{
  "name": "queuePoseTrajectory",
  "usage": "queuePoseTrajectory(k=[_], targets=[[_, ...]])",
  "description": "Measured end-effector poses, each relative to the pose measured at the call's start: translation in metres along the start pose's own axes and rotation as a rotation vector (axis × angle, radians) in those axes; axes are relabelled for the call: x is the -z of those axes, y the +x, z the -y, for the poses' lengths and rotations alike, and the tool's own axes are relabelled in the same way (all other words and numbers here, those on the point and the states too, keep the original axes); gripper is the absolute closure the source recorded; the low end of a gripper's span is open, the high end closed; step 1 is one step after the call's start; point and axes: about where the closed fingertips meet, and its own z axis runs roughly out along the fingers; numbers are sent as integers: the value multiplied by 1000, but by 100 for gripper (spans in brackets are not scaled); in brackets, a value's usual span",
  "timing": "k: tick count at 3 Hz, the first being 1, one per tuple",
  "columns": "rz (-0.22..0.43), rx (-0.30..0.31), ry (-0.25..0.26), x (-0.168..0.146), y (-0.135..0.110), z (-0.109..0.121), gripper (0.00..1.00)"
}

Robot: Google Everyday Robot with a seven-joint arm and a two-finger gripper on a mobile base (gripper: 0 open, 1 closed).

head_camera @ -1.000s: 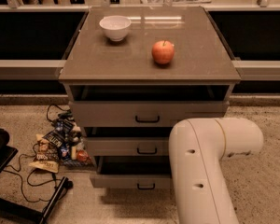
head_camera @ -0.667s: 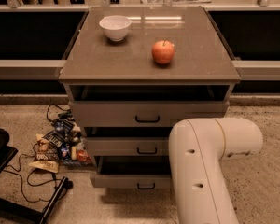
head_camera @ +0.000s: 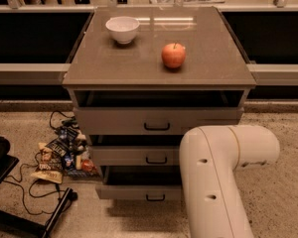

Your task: Open bottom drawer

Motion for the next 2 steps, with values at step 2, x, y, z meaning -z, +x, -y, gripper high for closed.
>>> queuePoseTrajectory(k=[2], targets=[[-49, -85, -139, -26, 30, -47, 18]])
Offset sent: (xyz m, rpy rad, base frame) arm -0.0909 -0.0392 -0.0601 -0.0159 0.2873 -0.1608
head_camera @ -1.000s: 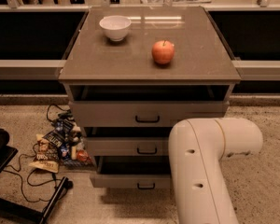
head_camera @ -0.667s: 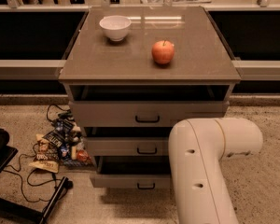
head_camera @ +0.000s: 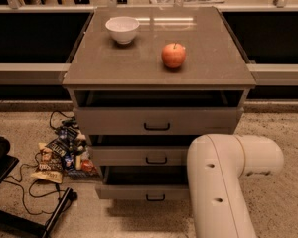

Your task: Open bottom drawer

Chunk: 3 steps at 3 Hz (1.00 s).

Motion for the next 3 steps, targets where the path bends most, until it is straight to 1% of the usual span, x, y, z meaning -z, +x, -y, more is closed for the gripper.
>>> queuePoseTrajectory(k=[1, 2, 3], targets=[[-31, -23, -29, 6, 9, -19, 42], [-58, -12, -13, 22, 14, -24, 65], [-70, -8, -1, 32, 13, -33, 88]])
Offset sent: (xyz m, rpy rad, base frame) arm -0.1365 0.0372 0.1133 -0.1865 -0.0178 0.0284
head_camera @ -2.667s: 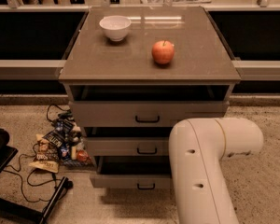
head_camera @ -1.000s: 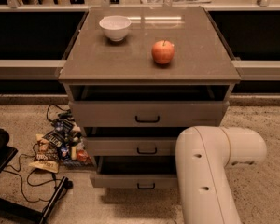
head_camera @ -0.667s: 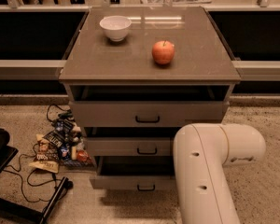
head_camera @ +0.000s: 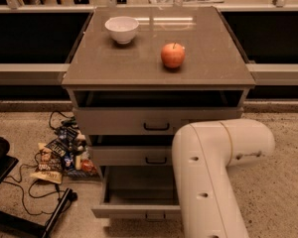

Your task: Open bottom drawer

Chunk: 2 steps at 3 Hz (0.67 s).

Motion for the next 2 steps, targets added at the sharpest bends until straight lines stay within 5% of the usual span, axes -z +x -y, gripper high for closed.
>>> queuePoseTrajectory(k=[1, 2], targets=[[-2, -1, 0, 1, 0, -4, 85], [-3, -1, -3, 0, 1, -5, 62]])
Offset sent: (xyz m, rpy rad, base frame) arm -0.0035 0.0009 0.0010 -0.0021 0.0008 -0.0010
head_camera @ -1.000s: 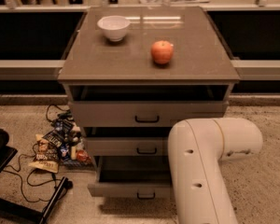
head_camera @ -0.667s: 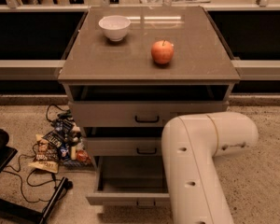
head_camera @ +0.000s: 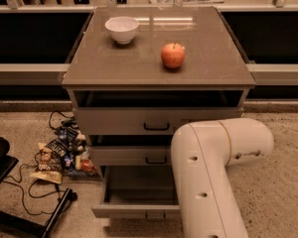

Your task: Open bottom drawer

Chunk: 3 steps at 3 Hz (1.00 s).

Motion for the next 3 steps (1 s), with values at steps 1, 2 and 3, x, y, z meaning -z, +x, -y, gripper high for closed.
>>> queuePoseTrajectory(k=[1, 2, 3], targets=[[-1, 0, -2, -1, 0, -1, 38], [-1, 1, -5, -2, 1, -3, 15], [-2, 1, -7, -3, 1, -4, 0]])
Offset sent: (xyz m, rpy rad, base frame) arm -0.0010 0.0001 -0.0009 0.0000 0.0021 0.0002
